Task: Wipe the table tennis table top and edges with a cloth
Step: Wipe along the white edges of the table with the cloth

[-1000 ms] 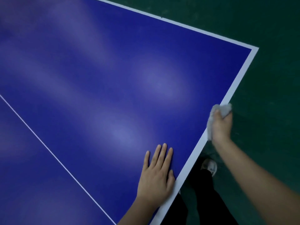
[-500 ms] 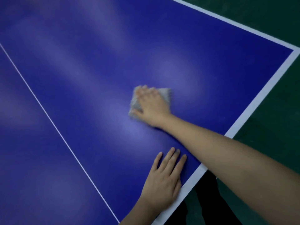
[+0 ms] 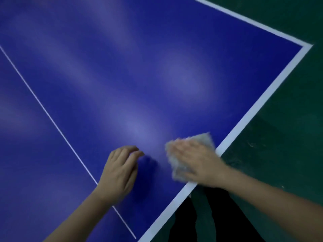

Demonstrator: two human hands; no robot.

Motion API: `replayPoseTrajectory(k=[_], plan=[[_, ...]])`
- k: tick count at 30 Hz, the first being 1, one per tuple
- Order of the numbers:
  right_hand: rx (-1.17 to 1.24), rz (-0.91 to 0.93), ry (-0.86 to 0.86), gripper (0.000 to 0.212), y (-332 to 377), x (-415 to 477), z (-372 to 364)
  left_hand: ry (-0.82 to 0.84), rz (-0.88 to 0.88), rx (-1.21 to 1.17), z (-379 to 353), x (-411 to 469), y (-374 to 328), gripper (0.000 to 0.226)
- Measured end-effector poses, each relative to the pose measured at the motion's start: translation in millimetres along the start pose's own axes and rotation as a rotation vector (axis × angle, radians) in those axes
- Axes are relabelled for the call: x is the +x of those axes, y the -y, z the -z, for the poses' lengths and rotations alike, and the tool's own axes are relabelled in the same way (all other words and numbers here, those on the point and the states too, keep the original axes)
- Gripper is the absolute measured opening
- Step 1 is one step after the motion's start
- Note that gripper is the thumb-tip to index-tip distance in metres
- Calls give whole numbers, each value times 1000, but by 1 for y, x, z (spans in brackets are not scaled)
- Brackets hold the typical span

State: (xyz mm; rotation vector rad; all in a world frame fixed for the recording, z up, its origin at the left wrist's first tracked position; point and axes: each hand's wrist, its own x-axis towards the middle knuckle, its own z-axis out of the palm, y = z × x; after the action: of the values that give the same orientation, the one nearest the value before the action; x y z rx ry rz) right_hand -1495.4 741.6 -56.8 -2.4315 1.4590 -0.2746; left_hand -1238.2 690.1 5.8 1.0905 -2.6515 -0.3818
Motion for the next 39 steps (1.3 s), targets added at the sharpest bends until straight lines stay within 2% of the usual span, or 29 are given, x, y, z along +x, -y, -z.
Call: replayPoseTrajectory(k=[4,7,9,12,13,15,18,20,22,25,29,31,33,36,39], plan=[[-44,-623,-185,70,-103,-24,34,152,-68,36,-12,42,3,32],[60,-887,-398,61,-138,-30,35,196,-112,37,-27,85,-15,37],[327,-998,-669,61,-131,-21,28,196,-119,22,-39,115,-35,41],[983,-1115,-1158,60,-92,-5,16,190,-108,-13,-60,158,-68,48],[1140,-1144,-1248,57,-72,-3,7,196,-115,-18,-67,171,-78,51],[1289,-1206,-1228,57,-23,-3,-18,224,-179,2,-78,198,-91,55],[1466,-1215,-993,66,56,-13,-49,270,-317,85,-96,236,-101,55],[1502,-1264,-936,63,76,-11,-57,272,-337,114,-110,260,-106,52],[1484,-1300,-997,60,56,-7,-48,264,-309,116,-122,282,-110,54],[1440,-1231,-1138,59,-14,0,-21,249,-251,89,-139,308,-118,53],[1412,-1206,-1369,54,-178,1,34,233,-189,109,-157,335,-129,47],[1431,-1160,-1401,49,-255,-3,63,227,-162,108,-162,349,-136,47],[1417,-1139,-1391,45,-297,-7,81,223,-135,93,-166,366,-143,47],[1367,-1159,-1389,51,-279,-10,71,200,-86,78,-173,399,-152,46],[1480,-1176,-1256,72,-178,-8,33,145,11,43,-181,442,-158,45]])
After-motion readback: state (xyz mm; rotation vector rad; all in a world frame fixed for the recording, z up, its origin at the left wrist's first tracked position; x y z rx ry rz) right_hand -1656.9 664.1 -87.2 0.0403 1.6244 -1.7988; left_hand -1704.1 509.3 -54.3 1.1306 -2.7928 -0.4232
